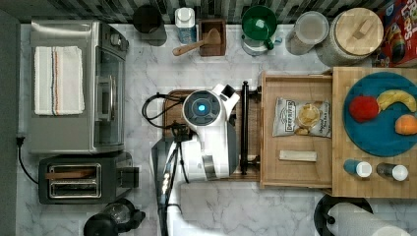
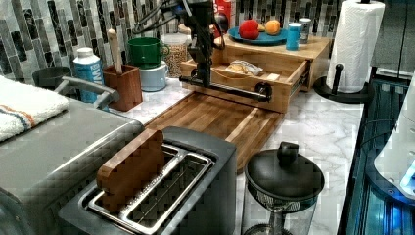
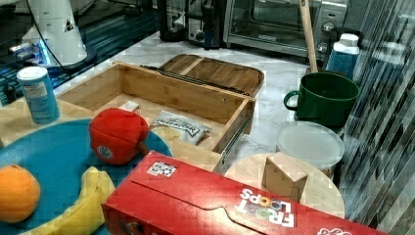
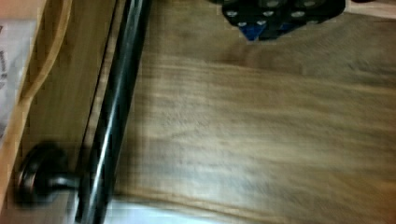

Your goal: Close the drawer.

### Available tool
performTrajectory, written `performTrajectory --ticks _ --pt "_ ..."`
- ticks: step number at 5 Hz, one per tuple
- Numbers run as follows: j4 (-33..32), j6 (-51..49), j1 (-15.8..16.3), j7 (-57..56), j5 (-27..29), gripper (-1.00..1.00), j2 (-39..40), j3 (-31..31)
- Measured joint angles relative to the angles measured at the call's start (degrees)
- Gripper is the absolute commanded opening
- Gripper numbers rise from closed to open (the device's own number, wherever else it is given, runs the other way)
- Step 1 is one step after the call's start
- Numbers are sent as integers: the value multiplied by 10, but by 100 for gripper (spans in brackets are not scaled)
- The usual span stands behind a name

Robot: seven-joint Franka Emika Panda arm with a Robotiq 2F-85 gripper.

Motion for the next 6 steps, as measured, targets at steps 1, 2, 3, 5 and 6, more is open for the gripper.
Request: performTrajectory --ticks 1,2,3,5,6 --pt "-4 44 -8 -29 1 -100 37 -13" --pt "-12 58 -17 -43 1 -100 60 -24" --pt "-31 59 -30 -43 1 -100 61 -24" --pt "-48 112 -51 -53 0 -100 61 -24" --pt "-48 113 -67 -72 2 -100 61 -24"
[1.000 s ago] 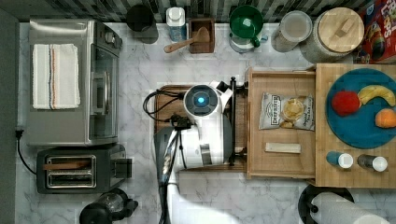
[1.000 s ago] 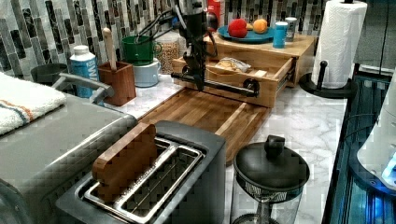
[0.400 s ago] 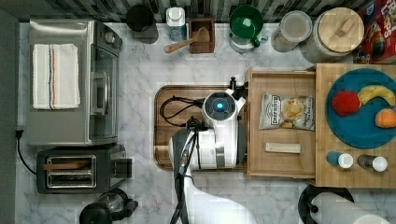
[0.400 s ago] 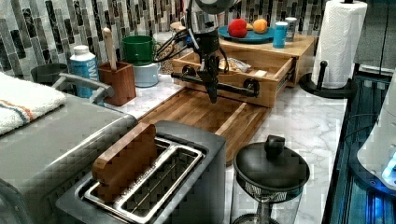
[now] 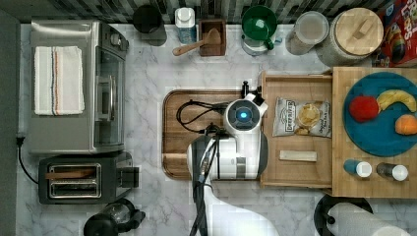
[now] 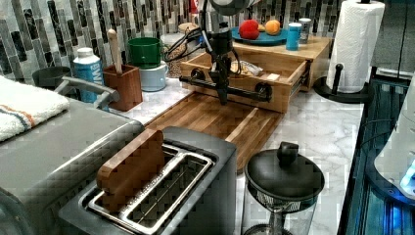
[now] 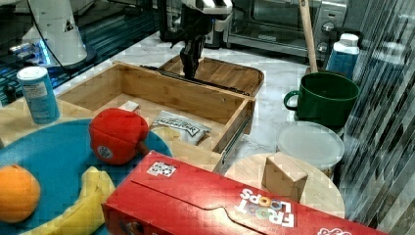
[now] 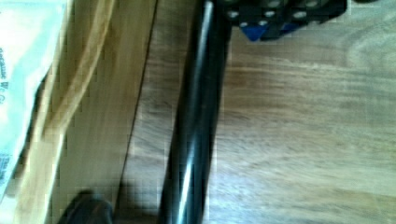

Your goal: Close the drawer.

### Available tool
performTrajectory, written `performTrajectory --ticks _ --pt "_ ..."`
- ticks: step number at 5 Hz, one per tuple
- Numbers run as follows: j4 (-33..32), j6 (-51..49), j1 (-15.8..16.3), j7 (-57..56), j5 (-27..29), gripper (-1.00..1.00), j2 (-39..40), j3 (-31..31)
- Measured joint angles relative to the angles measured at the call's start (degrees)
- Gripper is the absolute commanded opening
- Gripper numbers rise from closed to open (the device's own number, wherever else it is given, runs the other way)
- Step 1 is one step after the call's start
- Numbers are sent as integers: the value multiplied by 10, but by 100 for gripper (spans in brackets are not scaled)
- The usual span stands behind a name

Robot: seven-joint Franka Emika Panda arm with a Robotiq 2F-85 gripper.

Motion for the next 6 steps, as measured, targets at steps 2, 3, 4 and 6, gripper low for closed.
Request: performTrajectory --ticks 2,3,4,6 --pt "0 8 -31 -58 0 -100 0 3" --pt "2 6 -50 -67 0 -100 1 3" --pt "7 6 -69 -79 3 -100 1 2" --pt "20 4 -114 -155 4 -100 1 -8"
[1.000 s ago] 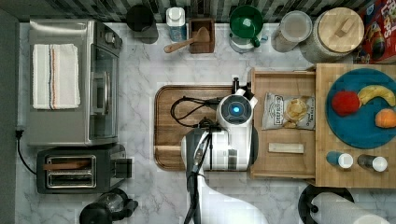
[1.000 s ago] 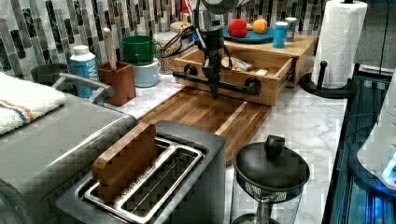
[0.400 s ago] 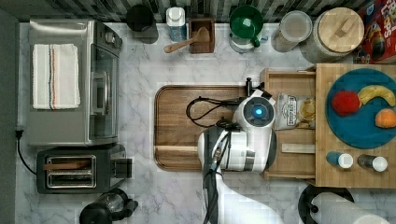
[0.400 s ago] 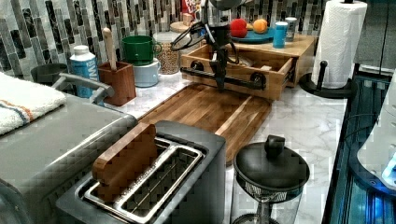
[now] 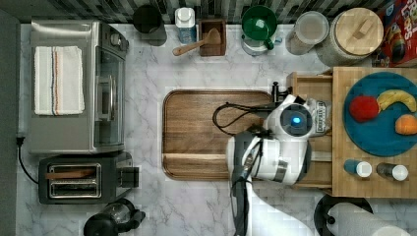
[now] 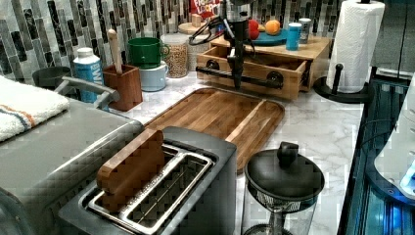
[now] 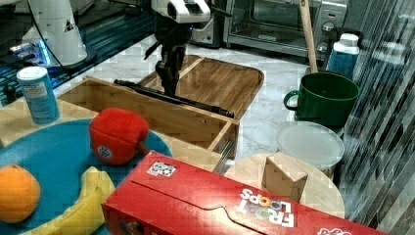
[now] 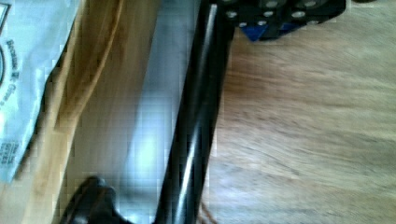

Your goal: Close the drawer.

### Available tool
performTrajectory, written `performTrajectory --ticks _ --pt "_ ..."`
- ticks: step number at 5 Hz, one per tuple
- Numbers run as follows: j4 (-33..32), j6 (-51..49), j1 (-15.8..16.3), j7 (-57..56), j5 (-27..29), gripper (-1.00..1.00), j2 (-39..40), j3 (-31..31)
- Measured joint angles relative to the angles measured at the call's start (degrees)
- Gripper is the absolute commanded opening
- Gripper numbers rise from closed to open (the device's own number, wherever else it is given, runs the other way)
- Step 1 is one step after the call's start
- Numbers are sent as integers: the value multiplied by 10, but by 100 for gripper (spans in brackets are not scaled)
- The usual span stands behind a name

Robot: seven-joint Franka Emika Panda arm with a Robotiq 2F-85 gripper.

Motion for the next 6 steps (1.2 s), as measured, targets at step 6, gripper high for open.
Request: performTrajectory --ticks 6 --pt "113 -58 -98 -195 23 -100 69 -20"
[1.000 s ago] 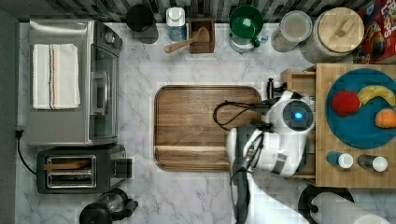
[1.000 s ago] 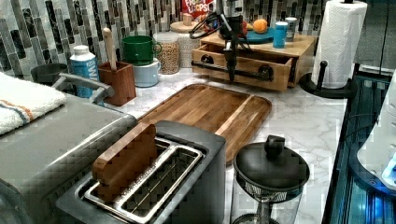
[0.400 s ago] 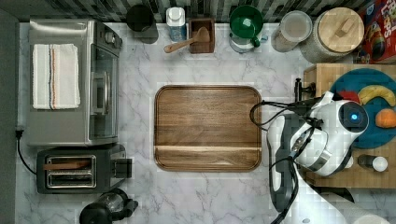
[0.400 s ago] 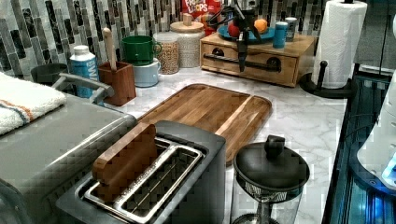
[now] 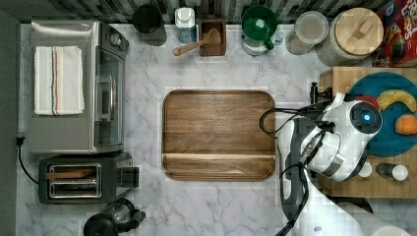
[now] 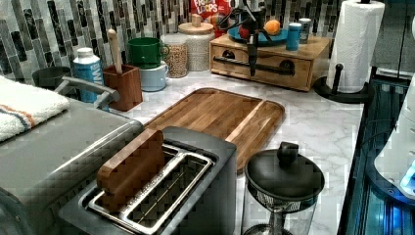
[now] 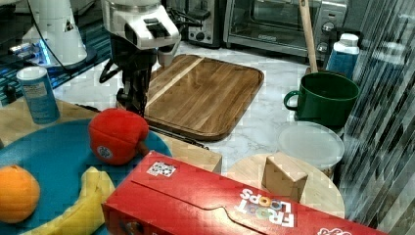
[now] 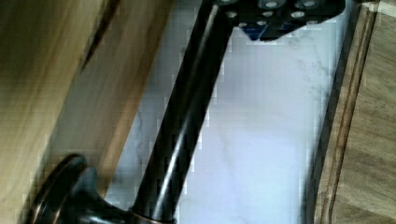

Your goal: Close the drawer.

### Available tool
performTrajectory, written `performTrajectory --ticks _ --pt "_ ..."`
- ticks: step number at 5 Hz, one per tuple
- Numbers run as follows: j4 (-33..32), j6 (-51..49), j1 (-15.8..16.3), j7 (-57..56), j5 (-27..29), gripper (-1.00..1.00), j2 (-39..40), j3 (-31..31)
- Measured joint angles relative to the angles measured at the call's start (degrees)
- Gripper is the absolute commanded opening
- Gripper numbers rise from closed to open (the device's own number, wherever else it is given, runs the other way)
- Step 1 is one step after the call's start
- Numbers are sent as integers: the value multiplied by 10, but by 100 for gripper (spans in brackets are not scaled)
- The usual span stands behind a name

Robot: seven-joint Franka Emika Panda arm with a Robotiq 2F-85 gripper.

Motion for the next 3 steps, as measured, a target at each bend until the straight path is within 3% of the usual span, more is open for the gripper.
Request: performTrajectory --ticks 3 --pt "1 3 5 0 10 -100 1 -6"
